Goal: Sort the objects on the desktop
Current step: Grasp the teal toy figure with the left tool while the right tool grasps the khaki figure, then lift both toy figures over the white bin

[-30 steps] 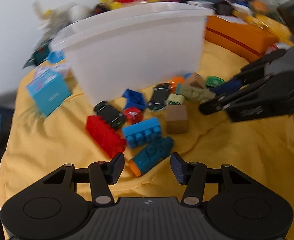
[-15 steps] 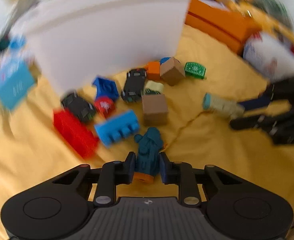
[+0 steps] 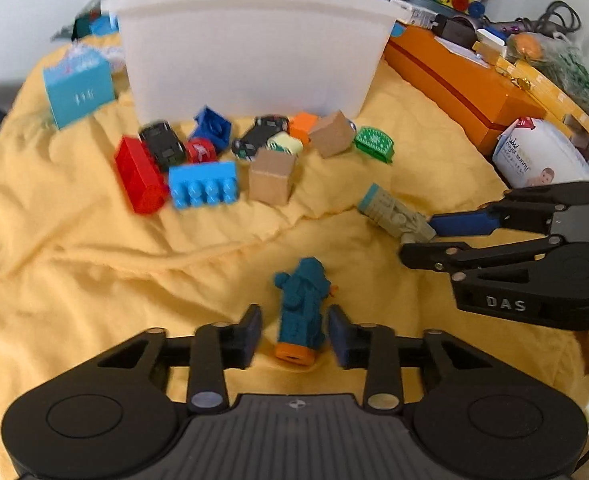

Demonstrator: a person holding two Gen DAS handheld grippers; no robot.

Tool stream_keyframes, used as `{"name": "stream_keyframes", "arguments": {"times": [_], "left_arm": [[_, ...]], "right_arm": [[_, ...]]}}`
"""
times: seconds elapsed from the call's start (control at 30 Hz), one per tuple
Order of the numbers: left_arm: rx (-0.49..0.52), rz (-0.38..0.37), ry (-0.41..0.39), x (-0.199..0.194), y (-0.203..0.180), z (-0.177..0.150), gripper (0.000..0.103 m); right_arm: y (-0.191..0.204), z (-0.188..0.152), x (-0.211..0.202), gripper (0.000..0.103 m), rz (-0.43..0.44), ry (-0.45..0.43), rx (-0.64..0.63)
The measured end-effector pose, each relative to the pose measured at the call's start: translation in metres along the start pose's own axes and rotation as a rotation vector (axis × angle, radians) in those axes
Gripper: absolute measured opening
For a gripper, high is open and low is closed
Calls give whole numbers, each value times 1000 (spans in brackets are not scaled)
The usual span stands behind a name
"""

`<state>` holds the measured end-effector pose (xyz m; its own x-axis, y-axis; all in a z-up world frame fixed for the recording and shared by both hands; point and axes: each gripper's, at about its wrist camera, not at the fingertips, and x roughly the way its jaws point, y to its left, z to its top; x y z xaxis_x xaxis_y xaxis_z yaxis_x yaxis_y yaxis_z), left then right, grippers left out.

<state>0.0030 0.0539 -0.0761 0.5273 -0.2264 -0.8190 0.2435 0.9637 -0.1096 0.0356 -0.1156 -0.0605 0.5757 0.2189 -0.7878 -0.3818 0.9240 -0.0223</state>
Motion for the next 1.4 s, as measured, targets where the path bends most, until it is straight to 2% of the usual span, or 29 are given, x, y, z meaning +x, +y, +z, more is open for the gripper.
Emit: {"name": "stream_keyframes", "arguments": {"times": [0.17, 0.27, 0.33, 0.4, 0.63, 0.83, 0.97, 1.03, 1.23, 1.3, 1.4], "left_arm": [[33, 9, -25, -4, -2, 7, 46], [49, 3, 2, 4, -10, 10, 44], [75, 6, 31, 12, -16, 9, 40], [88, 12, 40, 16, -19, 6, 28], [53, -24, -21, 0, -5, 22, 28], [43, -21, -220, -50, 8, 72, 28], [74, 16, -372, -78, 18, 116, 28], [86, 37, -424, -86, 21, 138, 28], [112, 114, -514, -83, 31, 199, 28], [103, 130, -516, -72, 36, 216, 28], [105, 172, -465, -39, 45, 232, 28]], "right_arm": [[4, 8, -6, 55, -32, -65, -78], [8, 15, 1, 54, -11, -68, -114], [8, 17, 10, 50, 1, -47, -119], [7, 16, 18, 35, -5, -8, -114], [-3, 18, 7, 33, 26, 1, -114], [-15, 56, -27, 33, 29, -136, -109], [-27, 94, -55, 33, 25, -282, -83], [-31, 116, -66, 34, 9, -356, -91], [-40, 176, -69, 34, -84, -514, -120], [-44, 190, -63, 34, -94, -527, -103], [-53, 205, -41, 34, -95, -486, -39]]}}
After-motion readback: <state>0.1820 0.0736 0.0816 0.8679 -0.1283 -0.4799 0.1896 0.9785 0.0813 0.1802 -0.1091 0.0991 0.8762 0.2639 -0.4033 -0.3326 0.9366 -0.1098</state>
